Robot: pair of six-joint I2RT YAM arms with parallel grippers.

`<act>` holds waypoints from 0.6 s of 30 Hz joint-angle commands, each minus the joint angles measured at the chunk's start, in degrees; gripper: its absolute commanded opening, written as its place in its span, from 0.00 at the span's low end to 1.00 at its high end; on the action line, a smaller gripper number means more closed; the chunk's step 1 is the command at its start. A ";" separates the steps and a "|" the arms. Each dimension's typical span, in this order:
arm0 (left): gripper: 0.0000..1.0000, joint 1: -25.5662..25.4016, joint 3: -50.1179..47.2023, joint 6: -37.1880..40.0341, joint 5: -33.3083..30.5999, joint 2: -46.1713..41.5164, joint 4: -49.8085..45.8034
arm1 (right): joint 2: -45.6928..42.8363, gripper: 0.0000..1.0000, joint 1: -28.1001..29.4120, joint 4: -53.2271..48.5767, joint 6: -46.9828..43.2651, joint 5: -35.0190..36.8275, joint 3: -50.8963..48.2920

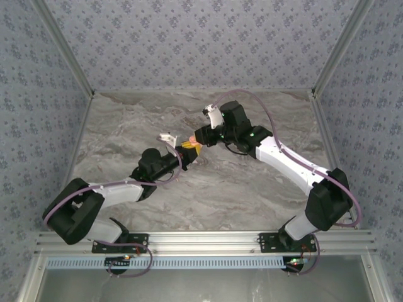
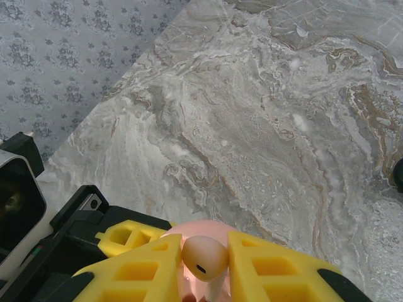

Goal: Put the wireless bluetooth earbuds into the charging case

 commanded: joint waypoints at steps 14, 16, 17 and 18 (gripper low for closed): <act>0.17 -0.29 1.89 -1.18 -1.74 -2.05 1.60 | -1.64 0.24 0.79 1.12 0.84 -0.51 -0.71; 0.17 -0.29 1.87 -1.18 -1.72 -2.08 1.62 | -1.52 0.24 0.85 1.16 0.93 -0.51 -0.87; 0.17 -0.32 1.88 -1.27 -1.72 -2.08 1.66 | -1.45 0.24 0.91 1.20 1.01 -0.51 -0.88; 0.17 -0.30 1.93 -1.27 -1.72 -2.19 1.69 | -1.38 0.24 0.91 1.06 0.98 -0.56 -0.88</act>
